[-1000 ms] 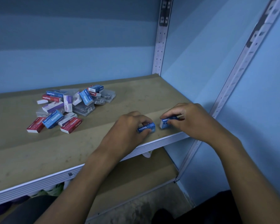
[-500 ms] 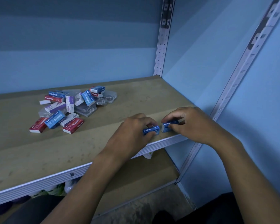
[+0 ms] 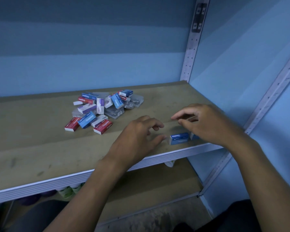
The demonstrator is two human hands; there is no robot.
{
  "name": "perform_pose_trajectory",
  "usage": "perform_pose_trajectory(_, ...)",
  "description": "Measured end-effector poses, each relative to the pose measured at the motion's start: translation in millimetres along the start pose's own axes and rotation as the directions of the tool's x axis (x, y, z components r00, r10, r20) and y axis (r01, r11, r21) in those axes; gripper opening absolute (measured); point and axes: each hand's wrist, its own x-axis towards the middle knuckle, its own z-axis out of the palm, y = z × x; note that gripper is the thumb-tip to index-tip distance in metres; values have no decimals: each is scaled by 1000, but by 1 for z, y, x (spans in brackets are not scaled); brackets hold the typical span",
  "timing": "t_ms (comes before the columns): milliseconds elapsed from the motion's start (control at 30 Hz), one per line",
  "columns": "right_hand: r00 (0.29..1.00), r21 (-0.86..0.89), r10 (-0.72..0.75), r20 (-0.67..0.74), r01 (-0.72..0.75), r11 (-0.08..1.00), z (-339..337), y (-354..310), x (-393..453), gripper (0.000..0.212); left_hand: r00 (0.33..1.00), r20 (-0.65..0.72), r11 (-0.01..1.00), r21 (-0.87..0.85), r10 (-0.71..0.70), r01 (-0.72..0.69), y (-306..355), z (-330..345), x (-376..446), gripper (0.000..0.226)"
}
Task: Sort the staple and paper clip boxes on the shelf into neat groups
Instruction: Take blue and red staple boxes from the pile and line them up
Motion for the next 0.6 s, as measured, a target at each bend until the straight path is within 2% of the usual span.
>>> perform_pose_trajectory(433,974,75,-175,146,166,983,61,-74,60,22,976,-166,981,103,-143,161,-57,-71,-59,24)
perform_pose_trajectory(600,955,86,-212,208,198,976,87,-96,76,25,940,-252,949,161,-228,273,-72,-90,-79,22)
